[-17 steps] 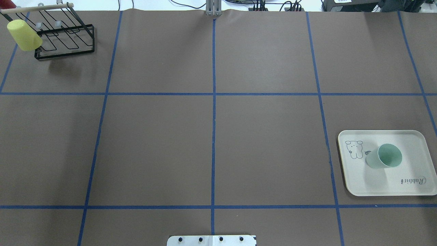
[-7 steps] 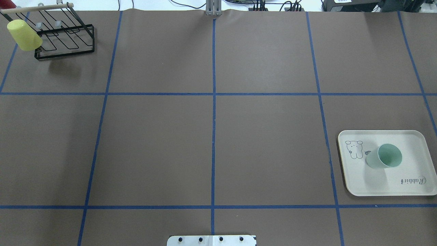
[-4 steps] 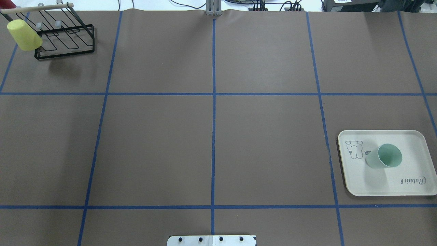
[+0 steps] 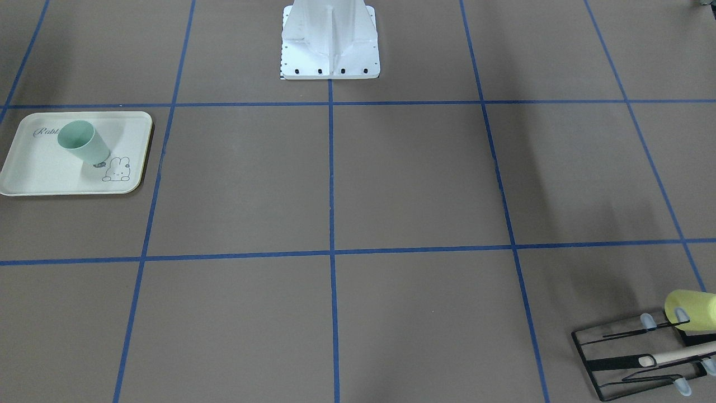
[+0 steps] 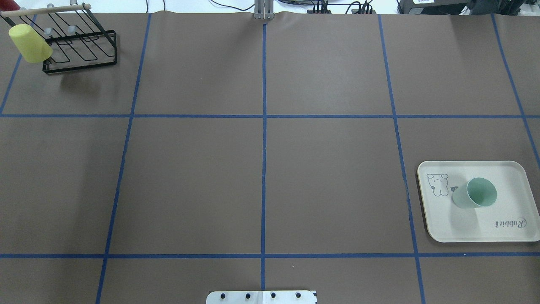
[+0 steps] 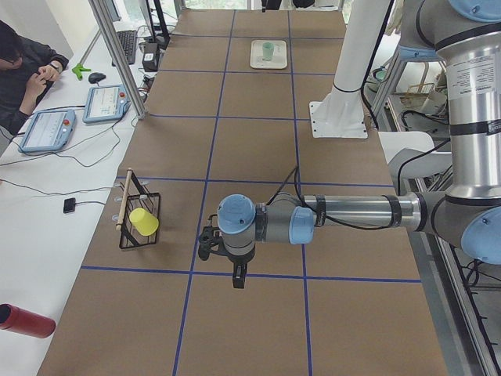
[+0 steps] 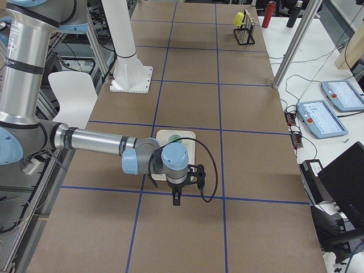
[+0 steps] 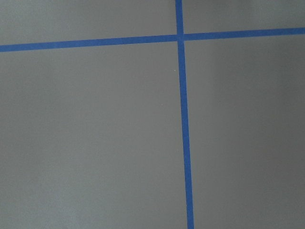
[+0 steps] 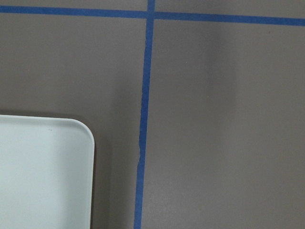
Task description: Left arm grabs green cup and hands to right arm on tray
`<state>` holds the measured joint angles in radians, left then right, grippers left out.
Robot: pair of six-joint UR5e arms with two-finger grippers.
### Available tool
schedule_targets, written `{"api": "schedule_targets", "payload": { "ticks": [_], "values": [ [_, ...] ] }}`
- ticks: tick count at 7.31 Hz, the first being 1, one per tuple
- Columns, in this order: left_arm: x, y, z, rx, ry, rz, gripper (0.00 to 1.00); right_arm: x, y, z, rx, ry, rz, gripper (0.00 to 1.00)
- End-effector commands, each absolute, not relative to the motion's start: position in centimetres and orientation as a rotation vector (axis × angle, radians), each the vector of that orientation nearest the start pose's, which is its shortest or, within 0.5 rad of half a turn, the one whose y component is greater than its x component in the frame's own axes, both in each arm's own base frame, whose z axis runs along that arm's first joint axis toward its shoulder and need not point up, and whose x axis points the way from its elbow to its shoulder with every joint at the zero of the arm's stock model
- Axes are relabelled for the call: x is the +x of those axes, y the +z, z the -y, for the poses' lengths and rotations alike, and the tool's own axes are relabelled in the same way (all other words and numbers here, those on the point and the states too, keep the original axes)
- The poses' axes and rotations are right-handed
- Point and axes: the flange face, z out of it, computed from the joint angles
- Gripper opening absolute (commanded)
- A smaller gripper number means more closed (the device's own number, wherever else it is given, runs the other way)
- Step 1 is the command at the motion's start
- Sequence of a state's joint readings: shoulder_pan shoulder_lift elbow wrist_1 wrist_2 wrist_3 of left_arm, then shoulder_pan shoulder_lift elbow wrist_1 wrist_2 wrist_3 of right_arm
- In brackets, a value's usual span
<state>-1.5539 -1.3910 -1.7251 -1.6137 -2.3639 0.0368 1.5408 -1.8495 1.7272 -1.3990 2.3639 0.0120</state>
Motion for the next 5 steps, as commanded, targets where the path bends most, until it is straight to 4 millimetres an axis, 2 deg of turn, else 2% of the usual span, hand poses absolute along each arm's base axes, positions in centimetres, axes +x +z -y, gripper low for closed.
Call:
{"api": "schedule_targets", "payload": {
  "ticks": [1,5],
  "values": [
    [-5.59,65.82,41.74,0.026,0.057,-0.793,1.00,5.14,68.47,37.66,0.029,-0.036,0.794,1.00],
    [-5.59,65.82,41.74,0.026,0.057,-0.793,1.00,5.14,68.98,37.48,0.019,-0.032,0.794,1.00]
  ]
}}
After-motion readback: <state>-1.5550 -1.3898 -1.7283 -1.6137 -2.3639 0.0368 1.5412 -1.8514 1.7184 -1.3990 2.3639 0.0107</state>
